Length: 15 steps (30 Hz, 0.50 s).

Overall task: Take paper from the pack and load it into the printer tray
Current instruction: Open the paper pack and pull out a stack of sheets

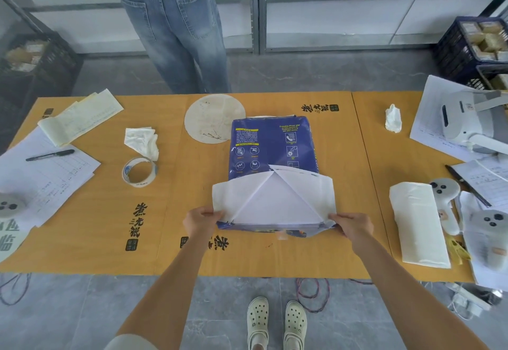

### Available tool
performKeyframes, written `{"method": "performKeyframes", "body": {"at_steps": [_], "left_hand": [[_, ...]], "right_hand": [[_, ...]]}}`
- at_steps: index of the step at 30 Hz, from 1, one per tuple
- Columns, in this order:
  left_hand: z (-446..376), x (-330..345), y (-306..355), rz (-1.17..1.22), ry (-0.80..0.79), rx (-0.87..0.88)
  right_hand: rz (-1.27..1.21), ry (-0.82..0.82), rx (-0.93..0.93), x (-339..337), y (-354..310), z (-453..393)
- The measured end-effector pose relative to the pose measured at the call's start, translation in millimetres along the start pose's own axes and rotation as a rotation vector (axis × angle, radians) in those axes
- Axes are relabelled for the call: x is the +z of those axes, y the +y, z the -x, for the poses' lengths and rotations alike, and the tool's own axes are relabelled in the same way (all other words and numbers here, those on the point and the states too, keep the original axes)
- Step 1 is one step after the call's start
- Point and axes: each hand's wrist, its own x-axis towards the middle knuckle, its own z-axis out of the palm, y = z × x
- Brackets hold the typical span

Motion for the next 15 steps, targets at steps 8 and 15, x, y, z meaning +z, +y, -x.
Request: {"method": "performKeyframes", "body": {"at_steps": [8,15], "left_hand": [[15,1,2,-0.096,-0.026,0.379],[38,-3,-5,-0.061,-0.098,0.351]], "right_hand": [[0.393,0.122,-0.424,0,-10,14],[0.394,0.088,-0.507,11,-8,36]]}}
